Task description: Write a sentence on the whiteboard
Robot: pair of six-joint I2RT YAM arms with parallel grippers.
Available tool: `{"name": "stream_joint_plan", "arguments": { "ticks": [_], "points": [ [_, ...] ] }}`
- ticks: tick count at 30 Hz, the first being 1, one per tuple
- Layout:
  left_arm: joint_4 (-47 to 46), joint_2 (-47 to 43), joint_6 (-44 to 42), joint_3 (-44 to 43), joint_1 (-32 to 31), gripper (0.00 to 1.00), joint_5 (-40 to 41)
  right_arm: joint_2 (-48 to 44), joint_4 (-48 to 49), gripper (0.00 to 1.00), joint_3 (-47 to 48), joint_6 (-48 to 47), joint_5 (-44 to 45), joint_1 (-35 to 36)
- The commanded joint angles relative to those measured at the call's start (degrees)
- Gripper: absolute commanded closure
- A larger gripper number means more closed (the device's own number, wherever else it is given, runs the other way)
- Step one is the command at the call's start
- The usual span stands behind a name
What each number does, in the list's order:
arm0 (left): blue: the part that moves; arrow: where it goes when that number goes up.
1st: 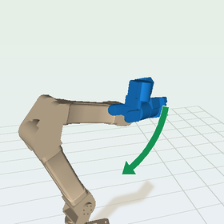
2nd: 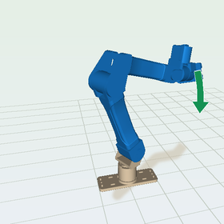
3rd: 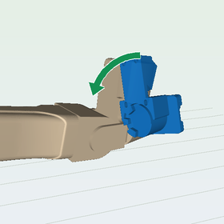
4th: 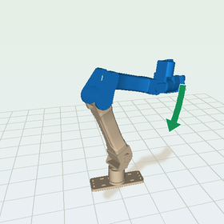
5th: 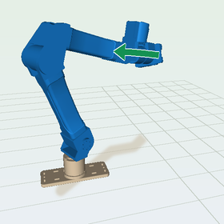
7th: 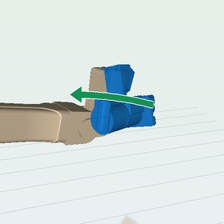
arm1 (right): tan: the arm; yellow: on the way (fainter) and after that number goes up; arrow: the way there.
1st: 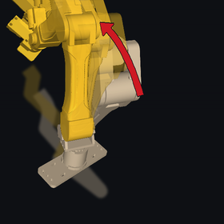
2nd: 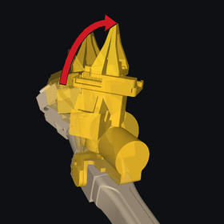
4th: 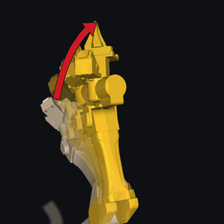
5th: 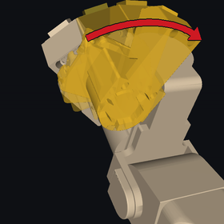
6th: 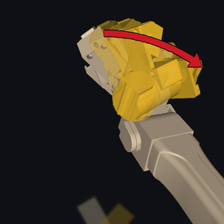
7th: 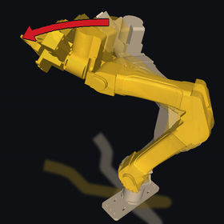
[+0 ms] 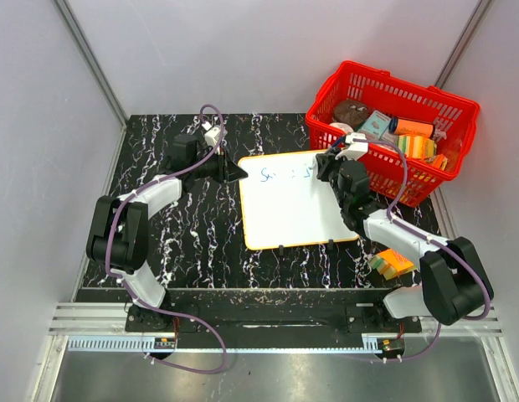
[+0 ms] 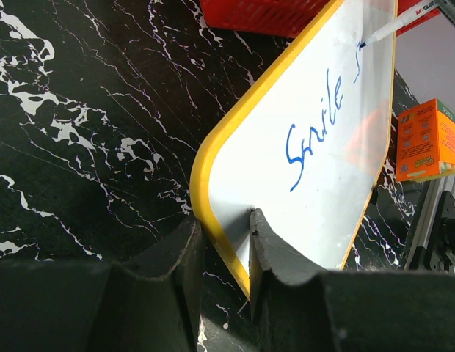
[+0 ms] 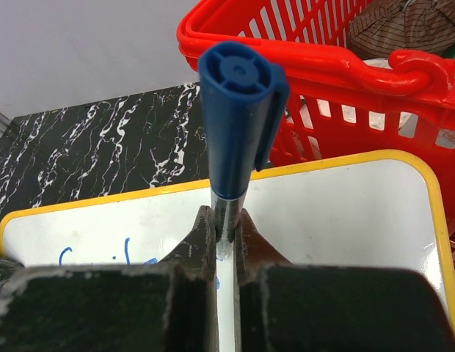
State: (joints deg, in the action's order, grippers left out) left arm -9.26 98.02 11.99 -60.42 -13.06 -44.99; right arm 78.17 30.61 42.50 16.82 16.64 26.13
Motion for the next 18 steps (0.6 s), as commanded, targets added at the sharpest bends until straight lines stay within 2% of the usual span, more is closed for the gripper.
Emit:
{"name": "stream_joint_plan", "arguments": {
  "ticks": [1, 18],
  "points": [
    [6.0, 3.5, -9.35, 1.36, -3.29, 1.0, 7.2, 0.75, 1.21, 1.0, 1.97, -0.91, 2.86, -0.38],
    [6.27, 3.5, -9.44, 1.27, -3.38, 1.0, 7.46, -0.91, -0.64, 1.0, 1.44, -2.05, 6.91, -0.99]
  ]
}}
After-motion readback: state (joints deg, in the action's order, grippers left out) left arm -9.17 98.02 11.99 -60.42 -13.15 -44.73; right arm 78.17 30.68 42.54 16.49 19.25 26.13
